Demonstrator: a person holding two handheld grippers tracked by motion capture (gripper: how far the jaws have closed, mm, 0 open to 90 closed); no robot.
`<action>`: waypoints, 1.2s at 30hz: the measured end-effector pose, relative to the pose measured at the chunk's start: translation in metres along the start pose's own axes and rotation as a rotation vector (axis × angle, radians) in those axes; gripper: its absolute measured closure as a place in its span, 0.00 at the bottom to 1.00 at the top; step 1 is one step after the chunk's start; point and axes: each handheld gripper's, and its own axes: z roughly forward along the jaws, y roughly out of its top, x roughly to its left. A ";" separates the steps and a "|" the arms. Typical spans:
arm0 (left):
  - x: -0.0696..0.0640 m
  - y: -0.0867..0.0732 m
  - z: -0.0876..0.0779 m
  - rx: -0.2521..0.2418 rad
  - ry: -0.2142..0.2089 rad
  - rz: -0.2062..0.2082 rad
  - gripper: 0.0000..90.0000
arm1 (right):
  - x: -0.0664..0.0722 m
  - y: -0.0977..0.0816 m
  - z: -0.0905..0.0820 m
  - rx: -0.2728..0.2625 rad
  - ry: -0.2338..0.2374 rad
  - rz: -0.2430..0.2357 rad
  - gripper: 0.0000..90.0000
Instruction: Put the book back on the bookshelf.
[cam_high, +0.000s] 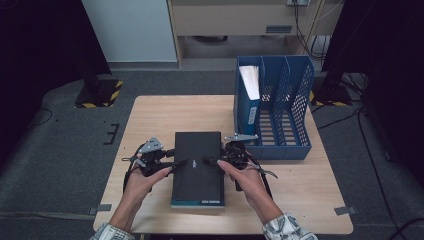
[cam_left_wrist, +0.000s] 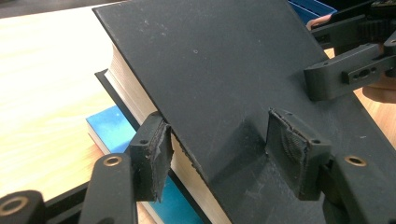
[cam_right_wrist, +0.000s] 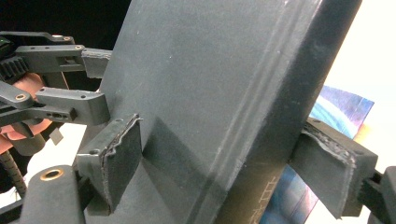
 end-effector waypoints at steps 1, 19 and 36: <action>0.001 0.001 -0.001 0.000 0.001 0.002 0.45 | 0.000 0.001 0.000 -0.004 0.000 0.000 0.21; 0.008 0.019 -0.003 -0.003 0.032 0.036 0.53 | -0.001 0.019 0.002 -0.008 -0.015 -0.025 0.24; 0.022 0.046 0.003 -0.013 0.105 0.064 0.58 | -0.009 0.051 0.013 -0.038 -0.036 -0.058 0.28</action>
